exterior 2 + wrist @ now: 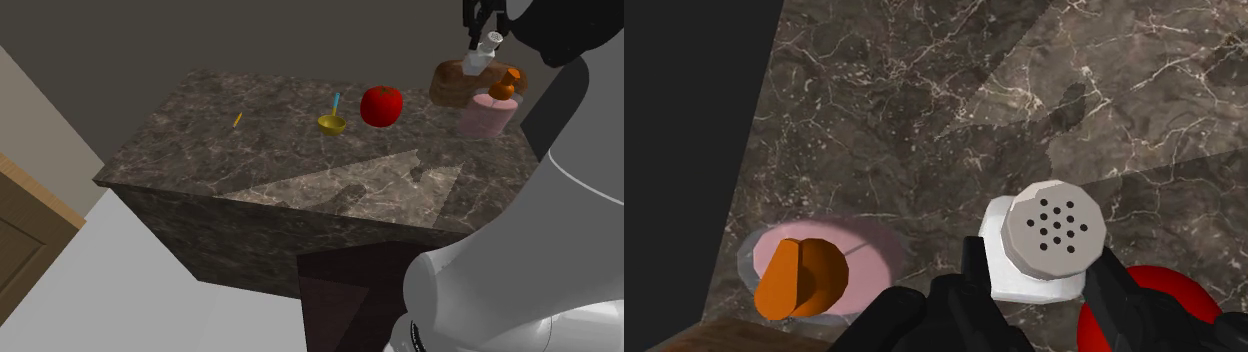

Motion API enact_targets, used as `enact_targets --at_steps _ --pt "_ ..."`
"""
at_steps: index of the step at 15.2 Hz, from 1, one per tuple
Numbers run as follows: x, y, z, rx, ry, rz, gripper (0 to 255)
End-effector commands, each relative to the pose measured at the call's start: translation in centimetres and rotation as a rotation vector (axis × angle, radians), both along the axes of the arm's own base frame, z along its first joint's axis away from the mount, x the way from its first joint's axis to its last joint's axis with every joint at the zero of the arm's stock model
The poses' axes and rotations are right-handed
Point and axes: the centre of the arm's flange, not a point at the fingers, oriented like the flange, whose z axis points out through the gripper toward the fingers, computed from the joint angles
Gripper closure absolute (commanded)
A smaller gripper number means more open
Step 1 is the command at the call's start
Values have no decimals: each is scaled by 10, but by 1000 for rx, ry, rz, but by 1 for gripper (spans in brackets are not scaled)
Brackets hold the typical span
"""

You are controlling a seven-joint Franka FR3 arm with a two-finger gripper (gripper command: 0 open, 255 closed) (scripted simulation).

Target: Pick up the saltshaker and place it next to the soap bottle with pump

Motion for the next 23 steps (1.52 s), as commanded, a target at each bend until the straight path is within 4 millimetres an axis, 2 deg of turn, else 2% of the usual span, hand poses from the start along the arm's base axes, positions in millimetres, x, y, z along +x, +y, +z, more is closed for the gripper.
enact_targets --at_steps 1,23 --pt "0 -1 -10 0 -1 0 255" --pt "0 -1 -126 0 -1 0 255"
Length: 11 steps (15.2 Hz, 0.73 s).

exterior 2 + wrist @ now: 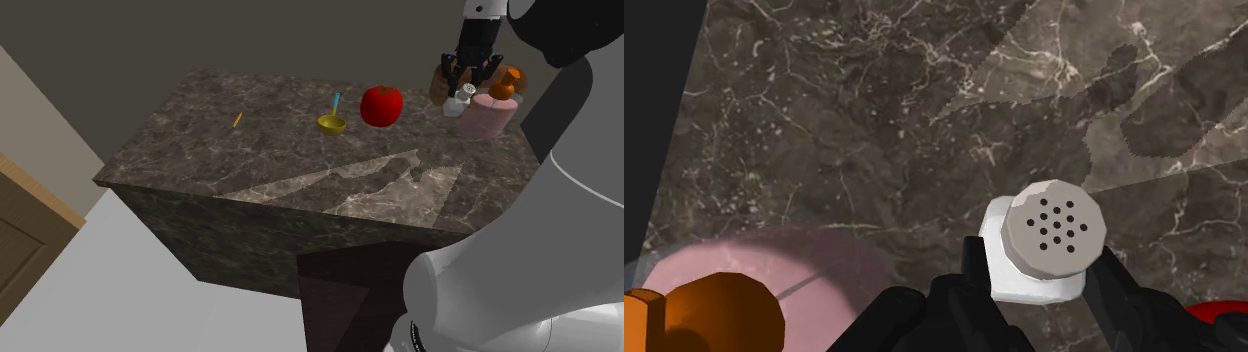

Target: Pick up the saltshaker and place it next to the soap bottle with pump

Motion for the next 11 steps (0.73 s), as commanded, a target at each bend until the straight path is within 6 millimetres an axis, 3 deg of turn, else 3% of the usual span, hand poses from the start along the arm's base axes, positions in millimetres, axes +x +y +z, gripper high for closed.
enact_targets --at_steps 1,11 --pt "1 -1 -10 0 0 0 255" --pt "1 -1 -63 0 0 0 255"
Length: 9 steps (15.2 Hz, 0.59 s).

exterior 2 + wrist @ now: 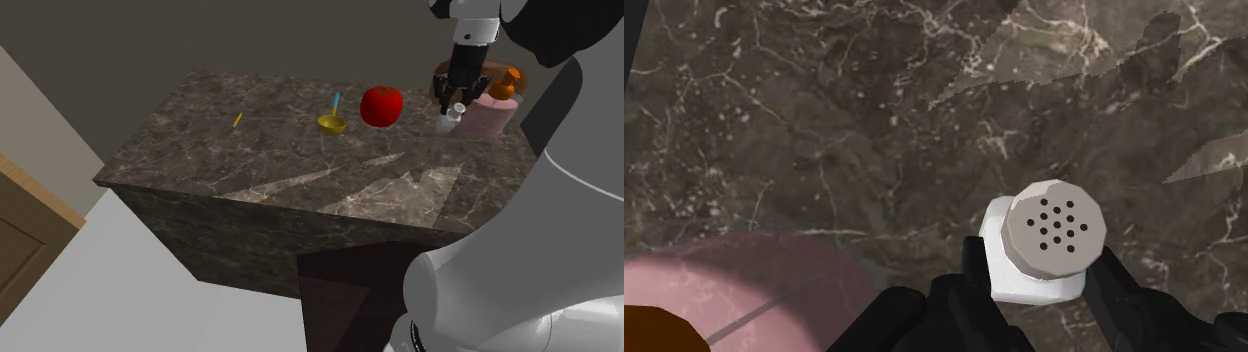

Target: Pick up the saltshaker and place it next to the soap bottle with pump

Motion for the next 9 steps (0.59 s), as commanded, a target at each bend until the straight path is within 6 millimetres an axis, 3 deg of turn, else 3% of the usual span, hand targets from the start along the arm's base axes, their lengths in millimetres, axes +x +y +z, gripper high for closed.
enact_targets --at_steps 1,5,9 --pt "0 0 -11 0 -1 0 255" --pt "0 0 -33 0 -1 0 255" --pt "0 0 -35 0 -1 0 255"
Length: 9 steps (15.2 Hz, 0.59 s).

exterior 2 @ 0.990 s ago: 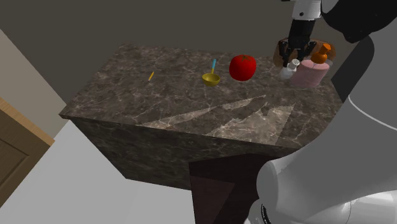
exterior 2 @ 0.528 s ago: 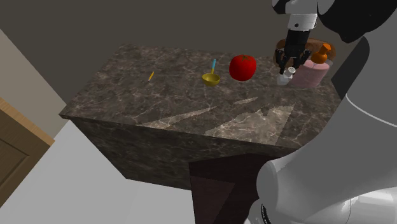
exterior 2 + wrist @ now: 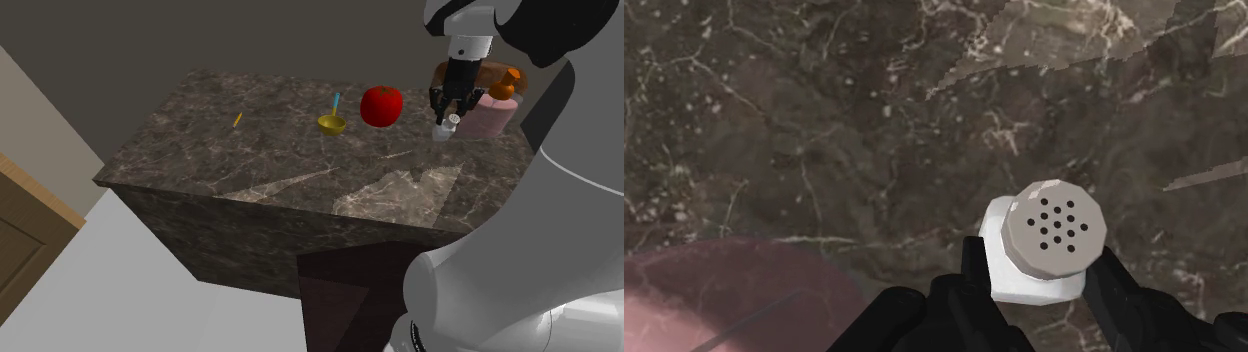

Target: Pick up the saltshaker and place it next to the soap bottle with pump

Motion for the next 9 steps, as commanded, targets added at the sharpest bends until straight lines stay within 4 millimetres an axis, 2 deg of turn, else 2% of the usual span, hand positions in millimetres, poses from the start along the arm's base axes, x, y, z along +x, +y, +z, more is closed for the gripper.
enact_targets --at_steps 1,4,5,9 --pt "0 0 0 0 0 0 255" --pt "0 0 0 0 0 0 255" --pt "0 0 0 0 0 0 0" --pt "0 0 0 0 0 0 0"
